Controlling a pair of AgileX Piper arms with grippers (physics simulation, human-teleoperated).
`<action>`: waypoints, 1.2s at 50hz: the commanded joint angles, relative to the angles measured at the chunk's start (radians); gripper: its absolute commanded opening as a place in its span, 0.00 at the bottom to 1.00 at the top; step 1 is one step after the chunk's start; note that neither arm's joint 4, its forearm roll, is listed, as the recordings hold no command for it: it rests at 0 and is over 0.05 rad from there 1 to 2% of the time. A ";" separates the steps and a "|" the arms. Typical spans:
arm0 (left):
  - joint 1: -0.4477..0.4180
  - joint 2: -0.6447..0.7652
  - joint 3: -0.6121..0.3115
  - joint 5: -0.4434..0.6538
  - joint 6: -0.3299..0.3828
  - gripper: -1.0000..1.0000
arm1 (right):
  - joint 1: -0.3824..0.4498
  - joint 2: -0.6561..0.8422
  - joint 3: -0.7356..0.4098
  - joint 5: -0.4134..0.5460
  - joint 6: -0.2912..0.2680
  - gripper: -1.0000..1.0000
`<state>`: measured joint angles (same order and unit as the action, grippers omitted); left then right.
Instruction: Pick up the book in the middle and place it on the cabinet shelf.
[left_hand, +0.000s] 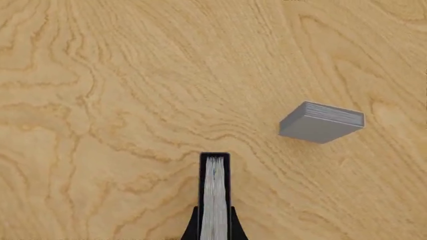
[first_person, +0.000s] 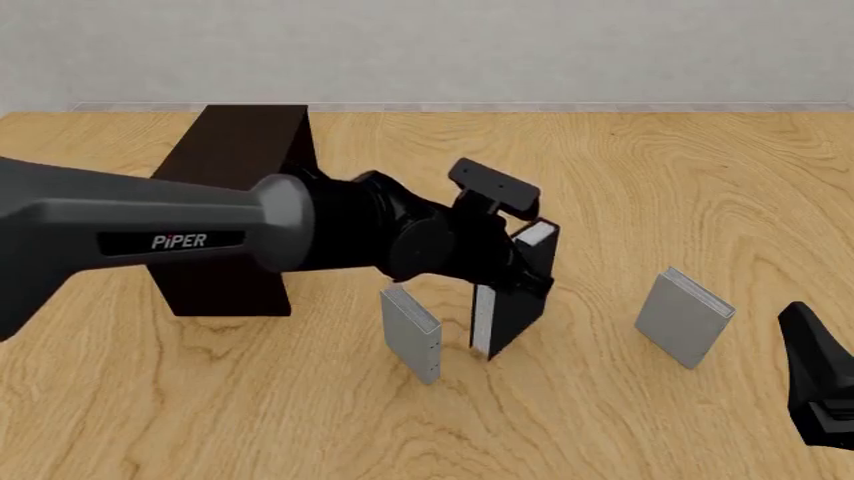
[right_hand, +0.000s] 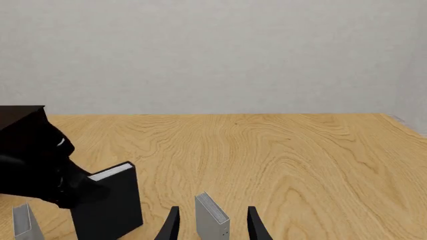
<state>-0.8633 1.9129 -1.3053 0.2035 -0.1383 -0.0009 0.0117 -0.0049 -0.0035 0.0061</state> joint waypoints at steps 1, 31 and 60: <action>0.004 -0.013 0.008 0.018 0.017 0.00 | 0.000 0.000 0.000 0.000 0.000 1.00; 0.023 -0.137 -0.091 0.093 0.056 0.00 | 0.000 0.000 0.000 0.000 0.000 1.00; 0.128 -0.249 -0.221 0.236 0.240 0.00 | 0.000 0.000 0.000 0.000 0.000 1.00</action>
<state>-0.7761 1.7138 -1.4809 0.3970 0.0102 -0.0009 0.0118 -0.0049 -0.0035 0.0061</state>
